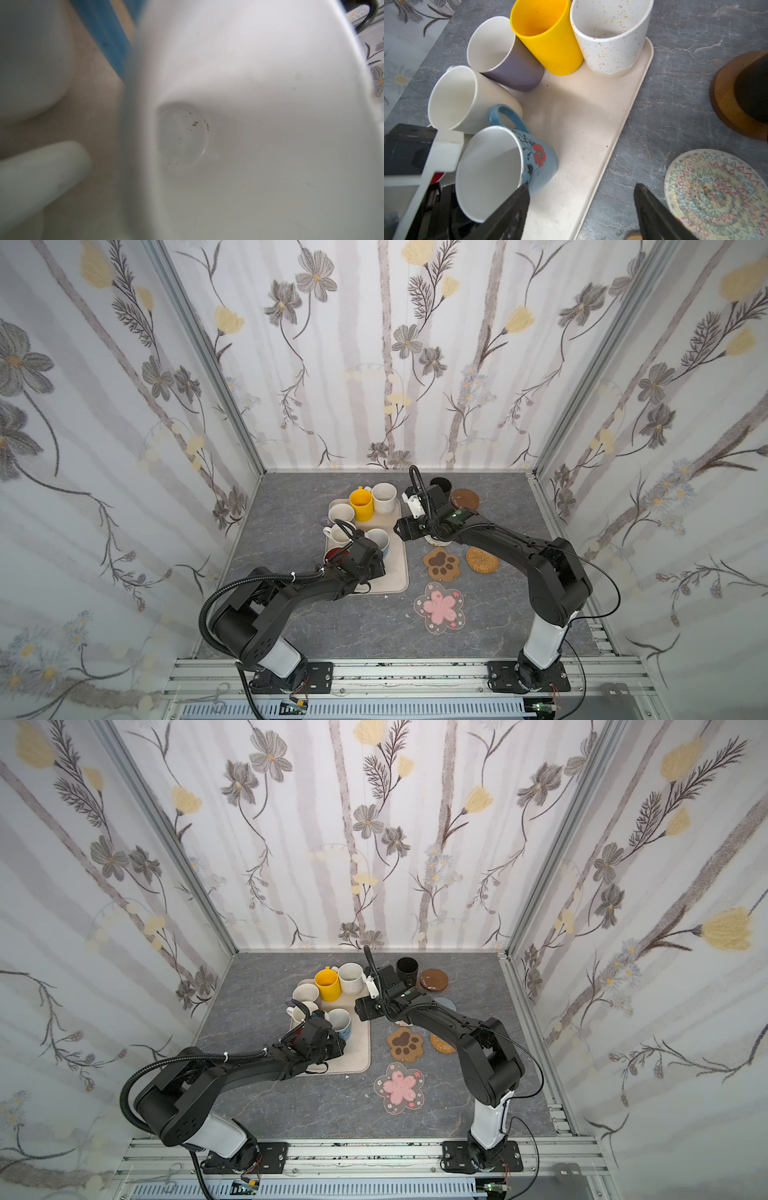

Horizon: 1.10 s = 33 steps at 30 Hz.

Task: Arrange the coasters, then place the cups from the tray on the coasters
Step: 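Lower the left gripper to the blue floral mug while the right gripper hovers, then close the left gripper on the blue floral mug's rim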

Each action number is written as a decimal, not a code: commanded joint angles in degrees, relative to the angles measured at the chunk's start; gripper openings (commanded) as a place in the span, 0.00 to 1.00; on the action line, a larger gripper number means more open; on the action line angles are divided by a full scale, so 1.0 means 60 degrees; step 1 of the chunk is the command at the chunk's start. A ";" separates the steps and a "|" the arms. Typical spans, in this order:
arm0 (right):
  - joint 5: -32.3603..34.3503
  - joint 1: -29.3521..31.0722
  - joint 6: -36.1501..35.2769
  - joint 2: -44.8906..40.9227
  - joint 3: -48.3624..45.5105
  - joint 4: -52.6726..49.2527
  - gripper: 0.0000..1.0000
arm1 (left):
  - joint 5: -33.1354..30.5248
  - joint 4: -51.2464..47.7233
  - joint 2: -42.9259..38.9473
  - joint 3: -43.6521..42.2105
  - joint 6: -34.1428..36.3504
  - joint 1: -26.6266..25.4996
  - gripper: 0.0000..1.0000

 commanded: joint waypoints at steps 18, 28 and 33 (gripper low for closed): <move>0.0242 -0.0189 -0.0136 -0.0584 -0.0450 0.0378 0.80 | 0.0060 0.0338 0.0339 0.1253 0.0641 -0.0060 0.35; 0.0088 -0.0182 -0.0282 -0.1068 -0.0875 0.0580 0.81 | 0.0810 -0.0592 -0.1935 0.1086 0.1514 0.0041 0.57; -0.0197 -0.0198 -0.0269 -0.1717 -0.1581 0.1323 0.83 | 0.0766 -0.1926 -0.2768 0.1331 0.1980 0.0526 0.66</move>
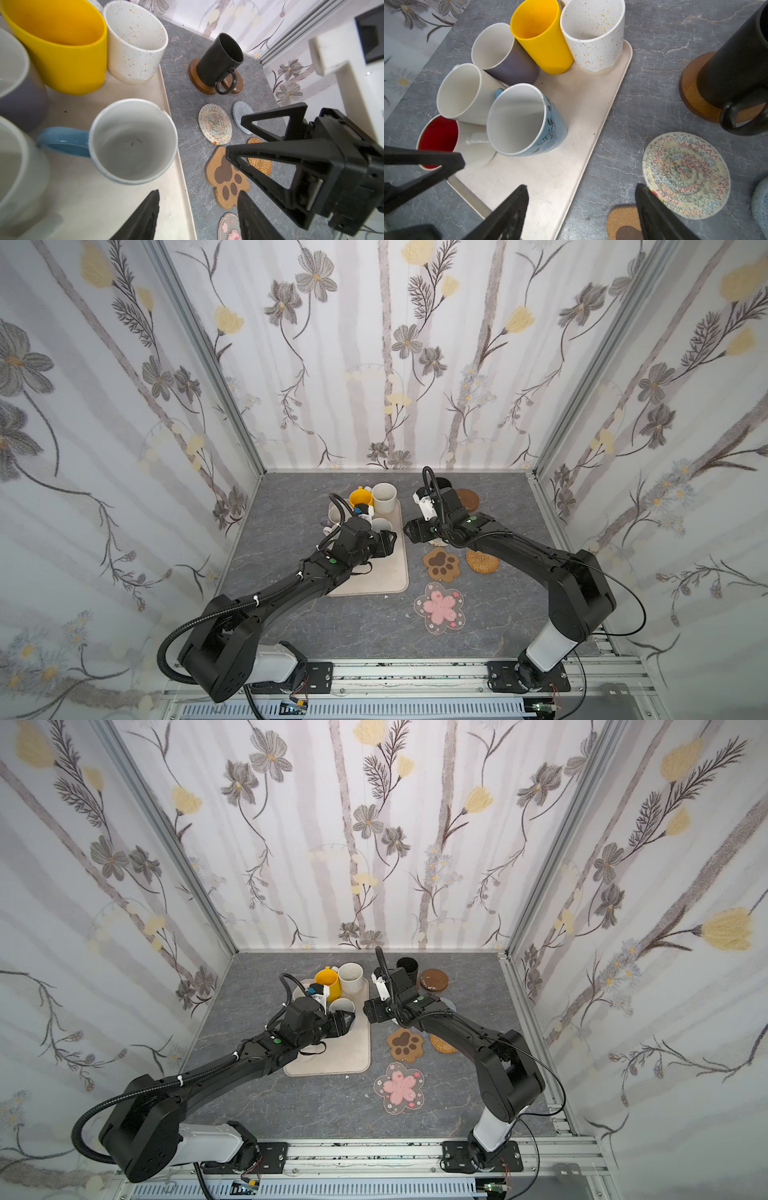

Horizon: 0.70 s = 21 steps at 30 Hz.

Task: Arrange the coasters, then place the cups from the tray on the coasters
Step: 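Close the left gripper on the blue floral mug's rim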

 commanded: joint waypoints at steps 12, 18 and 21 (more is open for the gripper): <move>-0.0555 -0.0043 0.0196 -0.0276 -0.0375 0.1472 0.83 | -0.0334 -0.1283 -0.0229 -0.0451 -0.0204 0.0883 0.40; -0.0569 -0.0072 0.0196 -0.0335 -0.0437 0.1525 0.83 | -0.0679 -0.1270 0.0456 -0.0429 -0.0391 0.0882 0.30; -0.0587 -0.0070 0.0211 -0.0340 -0.0478 0.1583 0.83 | -0.0846 -0.1240 0.0854 -0.0346 -0.0426 0.0890 0.28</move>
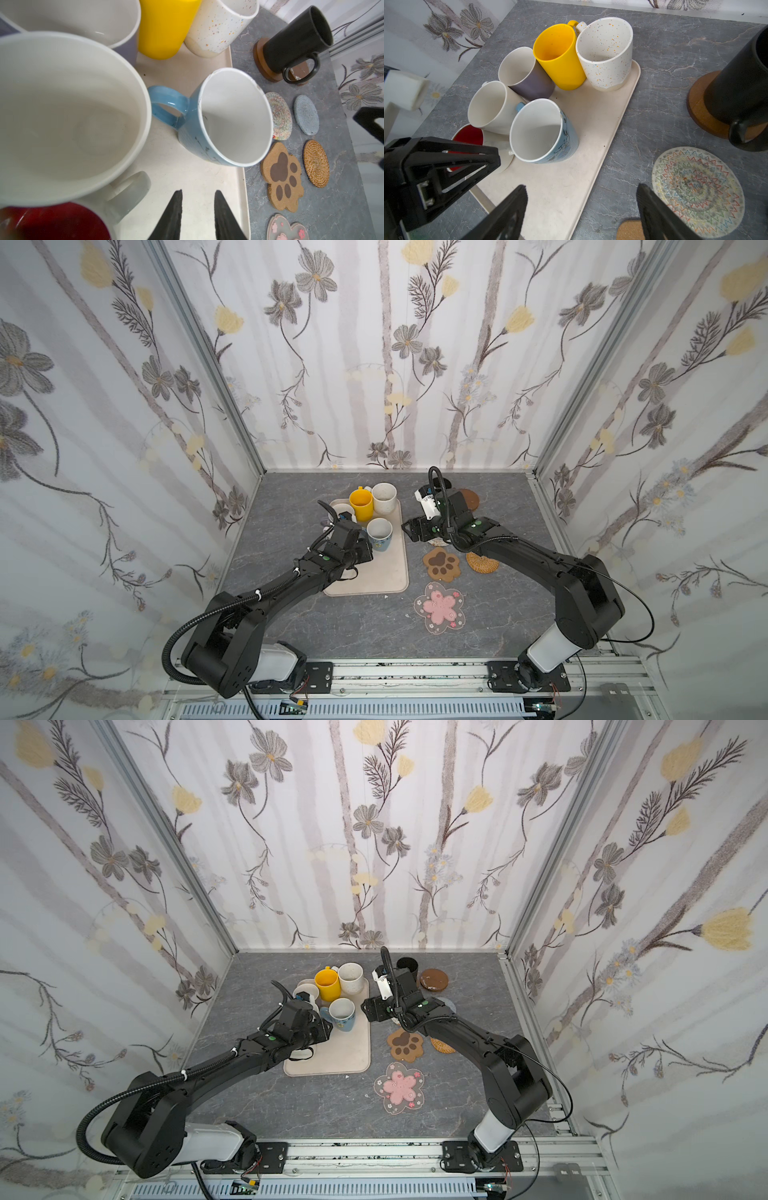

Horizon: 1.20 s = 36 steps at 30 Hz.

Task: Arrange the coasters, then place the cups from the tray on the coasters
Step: 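Close the left gripper on the blue floral mug's rim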

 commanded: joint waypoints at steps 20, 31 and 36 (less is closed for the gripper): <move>-0.0158 -0.0110 0.0073 -0.0031 -0.0056 0.0505 0.83 | -0.0349 0.0677 0.2081 0.0996 -0.0209 -0.0007 0.21; -0.0139 -0.0400 0.0058 -0.0080 -0.0113 0.0389 0.83 | -0.0041 0.1091 0.2864 0.1616 -0.0263 -0.0242 0.21; -0.0161 -0.0458 0.0050 -0.0068 -0.0159 0.0402 0.82 | 0.0003 0.1129 0.3263 0.1916 -0.0254 -0.0438 0.21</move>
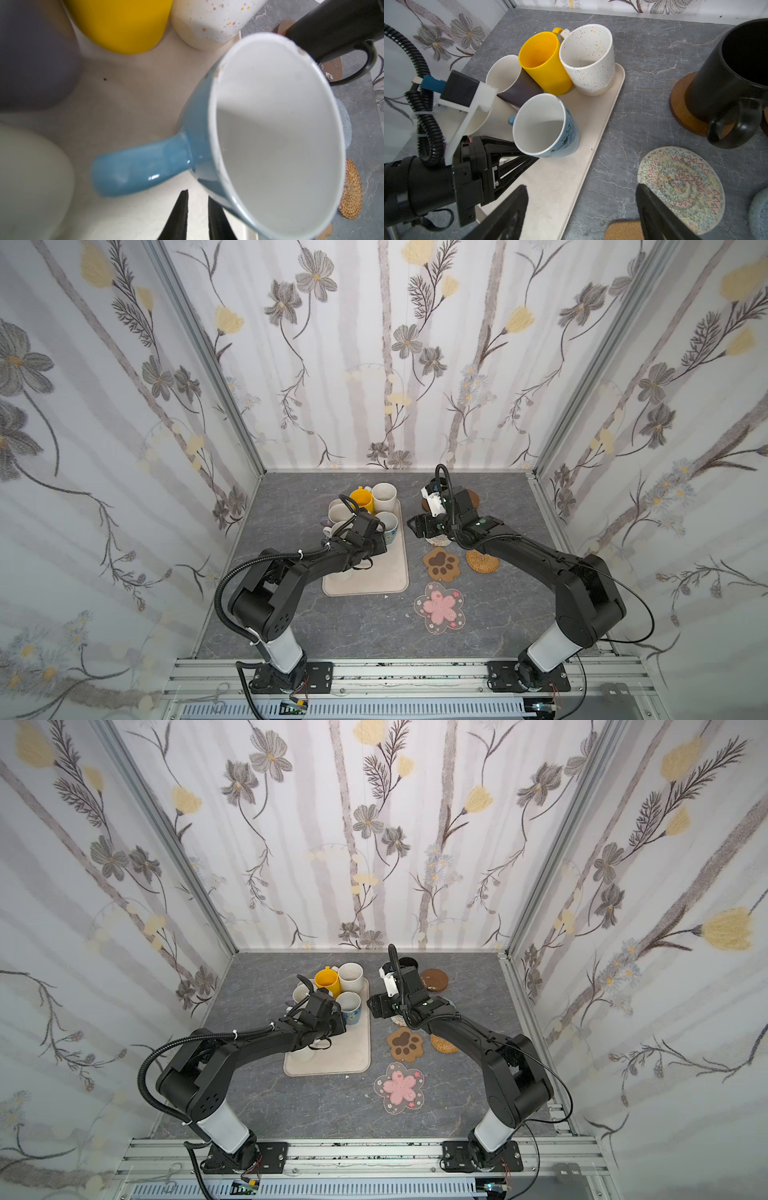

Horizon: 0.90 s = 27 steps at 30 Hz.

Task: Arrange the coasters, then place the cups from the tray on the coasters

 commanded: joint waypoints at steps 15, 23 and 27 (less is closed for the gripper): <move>-0.0293 -0.0069 -0.0041 -0.0509 -0.0205 0.0245 0.82 | 0.0643 -0.0254 -0.1615 -0.0132 0.0384 -0.0230 0.45; -0.0702 -0.0086 0.0144 -0.1153 -0.0608 0.0602 0.86 | 0.1032 -0.1136 -0.2409 0.0124 0.0762 0.0731 0.60; -0.0847 -0.0086 0.0251 -0.1566 -0.0827 0.0664 0.88 | 0.0993 -0.1304 -0.2209 0.0423 0.0781 0.1189 0.64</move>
